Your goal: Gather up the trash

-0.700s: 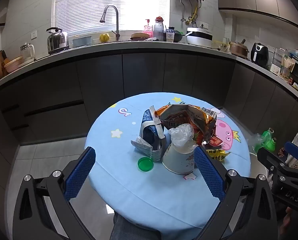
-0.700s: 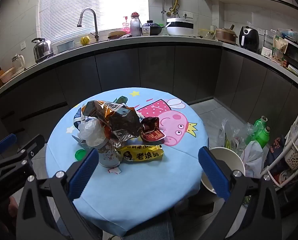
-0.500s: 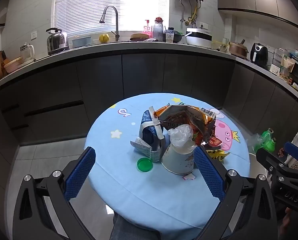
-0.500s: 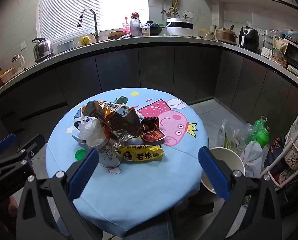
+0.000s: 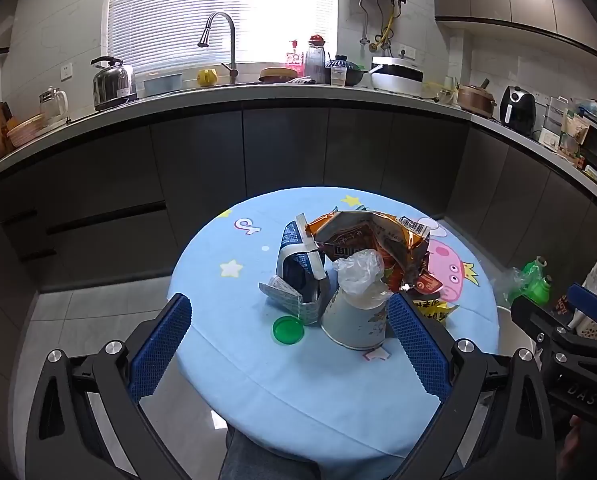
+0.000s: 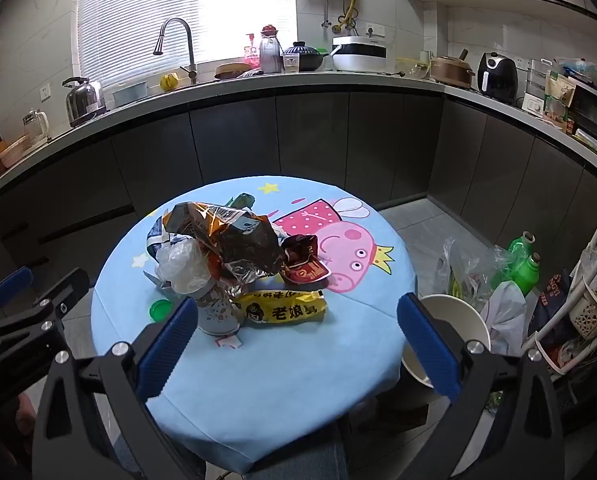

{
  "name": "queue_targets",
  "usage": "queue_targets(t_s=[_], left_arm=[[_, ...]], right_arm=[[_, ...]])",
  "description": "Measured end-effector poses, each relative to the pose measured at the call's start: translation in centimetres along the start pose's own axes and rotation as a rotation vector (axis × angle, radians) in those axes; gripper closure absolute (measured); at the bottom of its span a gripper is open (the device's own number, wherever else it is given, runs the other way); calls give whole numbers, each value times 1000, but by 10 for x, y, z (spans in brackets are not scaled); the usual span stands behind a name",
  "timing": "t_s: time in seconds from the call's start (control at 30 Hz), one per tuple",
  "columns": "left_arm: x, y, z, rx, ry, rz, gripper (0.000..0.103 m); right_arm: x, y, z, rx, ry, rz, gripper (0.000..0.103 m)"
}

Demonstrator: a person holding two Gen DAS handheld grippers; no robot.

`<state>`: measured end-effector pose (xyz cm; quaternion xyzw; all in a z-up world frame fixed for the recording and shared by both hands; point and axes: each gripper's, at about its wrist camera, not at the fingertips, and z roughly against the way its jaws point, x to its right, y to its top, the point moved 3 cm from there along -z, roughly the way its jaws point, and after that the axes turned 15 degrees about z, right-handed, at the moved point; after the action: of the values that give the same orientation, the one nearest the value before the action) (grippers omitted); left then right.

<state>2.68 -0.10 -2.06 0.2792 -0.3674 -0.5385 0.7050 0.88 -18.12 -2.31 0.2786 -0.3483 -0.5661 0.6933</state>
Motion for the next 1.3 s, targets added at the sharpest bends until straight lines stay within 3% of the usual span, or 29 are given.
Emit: queue_targets(t_s=[1.3], left_arm=[[2,0,4,-1,-2,2,9]], right_arm=[[0,0,1,2,1,-1,3]])
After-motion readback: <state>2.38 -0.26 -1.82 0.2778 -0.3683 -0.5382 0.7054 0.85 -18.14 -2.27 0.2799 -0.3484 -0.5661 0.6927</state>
